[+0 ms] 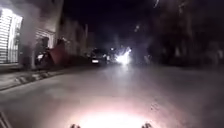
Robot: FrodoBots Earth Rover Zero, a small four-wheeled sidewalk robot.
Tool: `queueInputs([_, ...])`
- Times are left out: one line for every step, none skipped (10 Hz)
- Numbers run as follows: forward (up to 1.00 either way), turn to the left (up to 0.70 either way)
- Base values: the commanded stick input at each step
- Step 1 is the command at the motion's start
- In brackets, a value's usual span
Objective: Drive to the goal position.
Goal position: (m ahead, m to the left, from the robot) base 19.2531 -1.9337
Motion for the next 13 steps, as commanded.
queueInputs([0.85,0.0])
queueInputs([0.85,-0.03])
queueInputs([0.85,-0.11])
queueInputs([0.85,-0.33])
queueInputs([0.85,-0.3])
queueInputs([0.85,0.0])
queueInputs([0.85,0.0])
queueInputs([0.85,0.0])
queueInputs([0.85,0.0])
queueInputs([0.85,0.0])
queueInputs([0.85,0.0])
queueInputs([0.85,0.0])
queueInputs([0.85,0.0])
